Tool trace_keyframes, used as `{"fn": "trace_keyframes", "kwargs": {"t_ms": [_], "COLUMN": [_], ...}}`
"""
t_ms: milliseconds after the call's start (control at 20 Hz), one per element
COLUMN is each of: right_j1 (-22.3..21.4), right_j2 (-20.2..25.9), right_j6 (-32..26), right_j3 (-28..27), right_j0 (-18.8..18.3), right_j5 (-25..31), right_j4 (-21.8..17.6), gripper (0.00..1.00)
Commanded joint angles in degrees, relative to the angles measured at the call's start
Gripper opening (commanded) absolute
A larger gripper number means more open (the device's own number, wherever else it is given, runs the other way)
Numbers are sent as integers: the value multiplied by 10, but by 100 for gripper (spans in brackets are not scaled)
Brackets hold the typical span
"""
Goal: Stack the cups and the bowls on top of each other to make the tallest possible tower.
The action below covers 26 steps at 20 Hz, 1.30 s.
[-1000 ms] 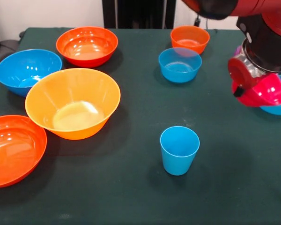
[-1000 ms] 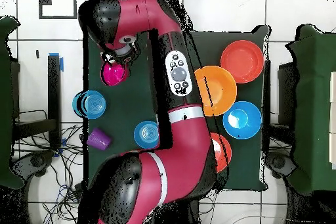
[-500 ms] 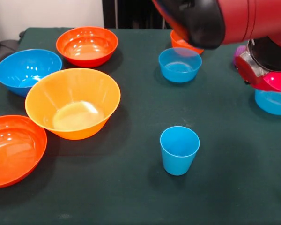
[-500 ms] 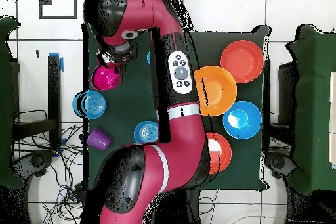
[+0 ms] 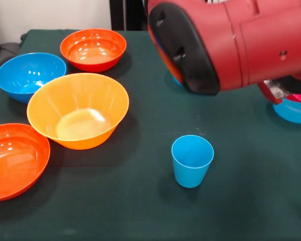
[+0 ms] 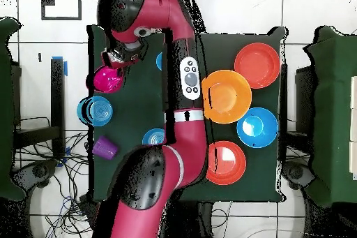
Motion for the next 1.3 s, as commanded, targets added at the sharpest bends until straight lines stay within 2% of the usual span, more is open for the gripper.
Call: {"fn": "trace_keyframes", "kwargs": {"t_ms": [50, 150, 300, 400, 500, 600, 650, 700, 750, 950, 1300], "right_j1": [42, 48, 49, 45, 40, 37, 35, 35, 33, 34, 32], "right_j2": [264, 348, 468, 529, 564, 583, 582, 594, 588, 602, 610], "right_j6": [-149, -145, -168, -198, -220, -228, -226, -228, -221, -217, -218], "right_j3": [-102, -114, -137, -149, -153, -154, -151, -151, -146, -141, -131], "right_j0": [-30, -39, -48, -52, -55, -58, -59, -60, -62, -63, -69], "right_j5": [133, 164, 214, 230, 229, 224, 220, 220, 220, 219, 184], "right_j4": [-220, -287, -422, -511, -566, -592, -588, -599, -582, -589, -557], "gripper": [0, 0, 0, 0, 0, 0, 0, 0, 0, 0, 0]}}
